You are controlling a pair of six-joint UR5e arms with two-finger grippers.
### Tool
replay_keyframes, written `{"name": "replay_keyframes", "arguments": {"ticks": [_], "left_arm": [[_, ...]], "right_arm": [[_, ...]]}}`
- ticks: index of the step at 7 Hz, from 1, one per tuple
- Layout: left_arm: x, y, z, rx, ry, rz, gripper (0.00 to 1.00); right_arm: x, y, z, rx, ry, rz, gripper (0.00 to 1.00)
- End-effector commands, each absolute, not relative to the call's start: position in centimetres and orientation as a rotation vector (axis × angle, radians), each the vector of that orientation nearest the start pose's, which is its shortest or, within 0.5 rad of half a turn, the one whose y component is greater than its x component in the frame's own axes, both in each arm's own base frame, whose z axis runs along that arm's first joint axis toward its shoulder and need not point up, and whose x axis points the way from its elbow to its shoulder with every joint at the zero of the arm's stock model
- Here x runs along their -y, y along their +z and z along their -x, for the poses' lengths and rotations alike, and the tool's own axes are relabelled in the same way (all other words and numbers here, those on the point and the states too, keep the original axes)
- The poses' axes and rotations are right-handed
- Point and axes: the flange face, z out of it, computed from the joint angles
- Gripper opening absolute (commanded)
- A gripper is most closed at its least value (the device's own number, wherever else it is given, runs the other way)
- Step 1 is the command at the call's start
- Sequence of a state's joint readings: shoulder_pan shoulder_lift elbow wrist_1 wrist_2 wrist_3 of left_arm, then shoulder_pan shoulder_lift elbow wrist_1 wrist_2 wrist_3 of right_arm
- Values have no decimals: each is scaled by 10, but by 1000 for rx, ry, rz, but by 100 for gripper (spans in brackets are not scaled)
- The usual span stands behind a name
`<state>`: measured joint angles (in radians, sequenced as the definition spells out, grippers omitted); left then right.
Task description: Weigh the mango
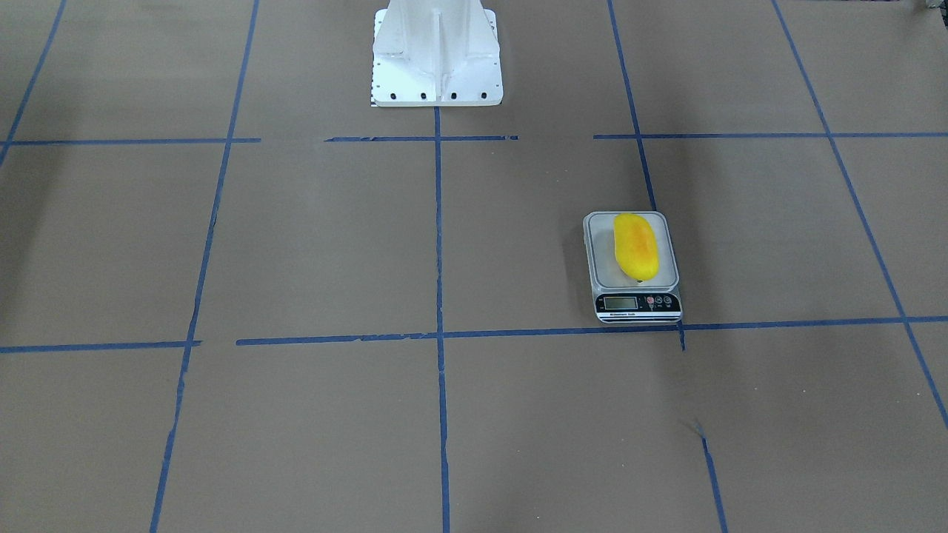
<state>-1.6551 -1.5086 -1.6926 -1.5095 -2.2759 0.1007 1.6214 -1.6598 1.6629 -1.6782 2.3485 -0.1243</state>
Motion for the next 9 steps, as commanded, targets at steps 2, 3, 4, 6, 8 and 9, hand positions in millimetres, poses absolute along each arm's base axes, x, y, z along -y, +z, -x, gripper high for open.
{"name": "replay_keyframes", "arguments": {"ticks": [2,3,4,6,8,9], "left_arm": [[459,642,105,-744,15,-64,100],[460,644,104,-745,16,-62,100],[460,644,104,-745,16,-62,100],[461,643,104,-744,17,-63,100],[462,642,104,-746,17,-65,100],[462,642,104,-746,18,-66,100]], "right_arm": [[442,666,-86,783,-29,31,100],[442,666,-86,783,-29,31,100],[442,666,-86,783,-29,31,100],[442,666,-86,783,-29,31,100],[442,666,-86,783,-29,31,100],[442,666,-86,783,-29,31,100]]}}
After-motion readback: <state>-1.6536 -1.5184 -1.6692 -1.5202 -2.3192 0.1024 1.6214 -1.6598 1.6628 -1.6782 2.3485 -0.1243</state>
